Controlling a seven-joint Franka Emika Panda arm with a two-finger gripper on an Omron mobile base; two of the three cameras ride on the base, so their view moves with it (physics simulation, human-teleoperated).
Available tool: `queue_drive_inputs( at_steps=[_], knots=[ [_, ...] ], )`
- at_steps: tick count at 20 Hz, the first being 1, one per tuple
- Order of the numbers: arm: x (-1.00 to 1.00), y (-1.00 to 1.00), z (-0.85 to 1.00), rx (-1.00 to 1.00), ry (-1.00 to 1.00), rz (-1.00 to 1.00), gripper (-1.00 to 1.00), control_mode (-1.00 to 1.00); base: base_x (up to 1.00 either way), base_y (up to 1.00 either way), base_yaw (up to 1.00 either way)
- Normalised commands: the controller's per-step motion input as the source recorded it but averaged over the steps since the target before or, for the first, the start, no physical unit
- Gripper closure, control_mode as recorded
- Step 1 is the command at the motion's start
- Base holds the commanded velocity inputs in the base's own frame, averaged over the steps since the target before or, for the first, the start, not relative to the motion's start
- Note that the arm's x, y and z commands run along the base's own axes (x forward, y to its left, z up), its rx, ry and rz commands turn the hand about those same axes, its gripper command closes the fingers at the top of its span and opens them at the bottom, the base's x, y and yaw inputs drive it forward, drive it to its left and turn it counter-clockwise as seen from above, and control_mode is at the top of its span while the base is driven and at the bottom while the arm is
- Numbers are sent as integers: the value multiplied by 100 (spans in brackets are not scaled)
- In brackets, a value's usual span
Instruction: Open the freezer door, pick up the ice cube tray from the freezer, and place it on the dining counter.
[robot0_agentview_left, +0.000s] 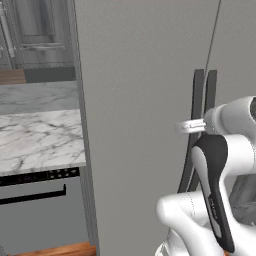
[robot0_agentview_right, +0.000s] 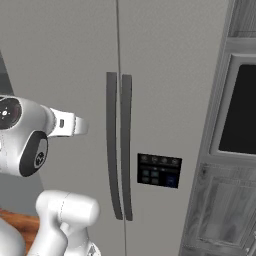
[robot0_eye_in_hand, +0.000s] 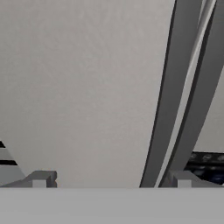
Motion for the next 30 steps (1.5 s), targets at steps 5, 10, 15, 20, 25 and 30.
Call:
queue_drive_inputs(
  at_steps=[5, 10, 15, 20, 25, 30],
  knots=[
    [-16, 0, 7, 0, 0, 0, -100, 100, -12, 0, 0],
    [0, 0, 0, 0, 0, 0, -100, 100, -24, -9, 0],
    [0, 0, 0, 0, 0, 0, -100, 100, -13, -15, 0],
    [0, 0, 0, 0, 0, 0, -100, 100, 0, -37, 0],
    [0, 0, 0, 0, 0, 0, -100, 100, 0, -39, 0],
    [0, 0, 0, 0, 0, 0, -100, 100, 0, -12, -1]
  ],
)
